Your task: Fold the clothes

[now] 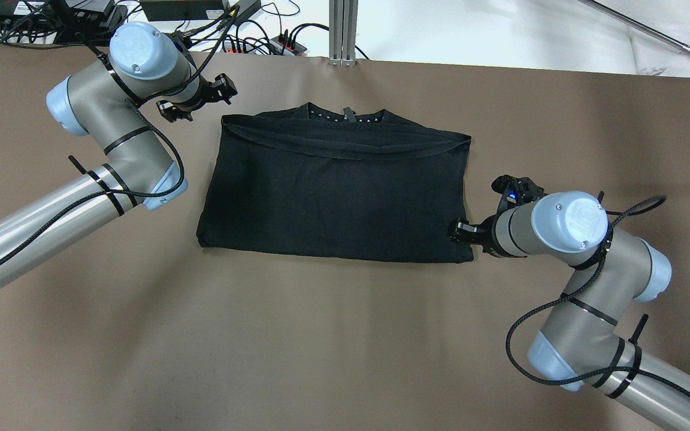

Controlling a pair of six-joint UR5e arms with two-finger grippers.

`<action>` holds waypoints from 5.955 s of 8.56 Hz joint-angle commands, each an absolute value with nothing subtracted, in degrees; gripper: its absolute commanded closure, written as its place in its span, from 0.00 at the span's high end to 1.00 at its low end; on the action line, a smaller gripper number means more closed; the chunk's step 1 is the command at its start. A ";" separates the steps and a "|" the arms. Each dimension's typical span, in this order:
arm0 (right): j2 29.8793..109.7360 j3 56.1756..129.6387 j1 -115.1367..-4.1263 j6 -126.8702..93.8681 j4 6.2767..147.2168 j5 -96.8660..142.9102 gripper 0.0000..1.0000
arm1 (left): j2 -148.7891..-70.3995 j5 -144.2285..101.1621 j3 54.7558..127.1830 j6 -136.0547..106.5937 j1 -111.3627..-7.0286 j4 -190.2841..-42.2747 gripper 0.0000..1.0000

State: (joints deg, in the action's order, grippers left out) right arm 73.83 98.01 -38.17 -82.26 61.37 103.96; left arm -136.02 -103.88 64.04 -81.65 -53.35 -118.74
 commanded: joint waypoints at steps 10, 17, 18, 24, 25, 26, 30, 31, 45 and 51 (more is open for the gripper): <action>85.48 112.72 -36.40 -89.19 57.92 118.66 0.00 | -134.21 -102.92 64.07 -82.61 -52.91 -118.65 0.93; 80.77 118.21 -13.89 -108.46 57.66 127.04 0.95 | -134.21 -103.01 67.64 -82.97 -52.73 -118.31 0.93; 80.68 118.30 -14.32 -108.46 57.66 125.78 0.95 | -132.82 -104.14 71.59 -84.80 -52.56 -117.87 0.93; 80.33 116.02 -20.63 -100.93 58.44 107.84 0.95 | -112.15 -101.02 98.70 -97.03 -37.21 -118.65 0.93; 80.25 114.71 -22.13 -99.42 58.36 107.49 0.95 | -112.32 -98.90 98.27 -97.12 -35.18 -118.83 0.92; 79.90 114.00 -24.24 -96.53 58.45 107.49 0.95 | -112.59 -98.88 97.65 -97.03 -34.81 -118.83 0.89; 76.73 111.36 -27.50 -94.31 58.45 103.88 0.95 | -113.20 -98.88 95.28 -97.03 -33.58 -119.26 0.70; 76.64 111.36 -27.51 -94.22 58.45 103.89 0.95 | -113.20 -98.79 95.10 -97.55 -33.31 -119.27 0.69; 76.82 111.45 -29.17 -94.22 60.01 104.41 0.95 | -114.16 -105.36 94.23 -88.98 -43.03 -118.92 0.00; 76.11 111.62 -30.15 -94.13 62.31 104.07 0.95 | -151.24 -108.64 44.78 -81.30 -53.17 -123.54 0.00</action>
